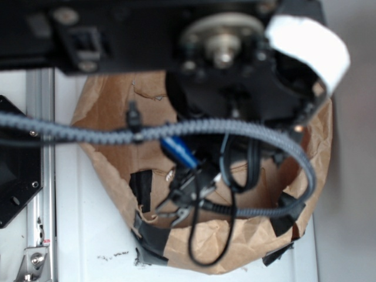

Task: Grab the silver keys.

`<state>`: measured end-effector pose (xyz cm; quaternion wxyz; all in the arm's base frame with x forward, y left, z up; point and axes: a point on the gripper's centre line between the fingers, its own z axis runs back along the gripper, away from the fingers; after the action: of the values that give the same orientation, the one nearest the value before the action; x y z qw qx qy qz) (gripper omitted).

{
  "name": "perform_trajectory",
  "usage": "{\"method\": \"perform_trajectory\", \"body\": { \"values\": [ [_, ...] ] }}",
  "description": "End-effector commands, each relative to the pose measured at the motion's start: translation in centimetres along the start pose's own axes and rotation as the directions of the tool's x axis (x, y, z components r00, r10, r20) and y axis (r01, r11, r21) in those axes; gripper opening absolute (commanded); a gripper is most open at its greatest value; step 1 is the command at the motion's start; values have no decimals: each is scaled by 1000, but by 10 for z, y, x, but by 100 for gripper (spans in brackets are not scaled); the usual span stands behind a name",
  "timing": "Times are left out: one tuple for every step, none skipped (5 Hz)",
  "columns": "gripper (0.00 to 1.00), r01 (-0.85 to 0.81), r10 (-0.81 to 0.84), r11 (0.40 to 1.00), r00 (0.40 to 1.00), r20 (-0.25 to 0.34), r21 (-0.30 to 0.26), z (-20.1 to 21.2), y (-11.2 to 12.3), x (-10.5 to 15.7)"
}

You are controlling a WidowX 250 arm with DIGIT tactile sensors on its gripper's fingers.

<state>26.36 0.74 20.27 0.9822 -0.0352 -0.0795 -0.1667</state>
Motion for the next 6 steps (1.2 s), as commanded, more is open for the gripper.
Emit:
{"method": "perform_trajectory", "body": {
  "values": [
    [0,-66,68,995,998,-18,77,-6,7,-14],
    [0,-79,84,995,994,-70,68,-20,4,-19],
    [0,-73,83,992,993,-89,104,-38,2,-17],
    [0,-107,111,987,993,-32,122,-32,0,-17],
    [0,-159,163,980,986,-20,120,-34,4,-21],
    [0,-162,164,978,986,-9,131,-34,1,-24]
  ]
}}
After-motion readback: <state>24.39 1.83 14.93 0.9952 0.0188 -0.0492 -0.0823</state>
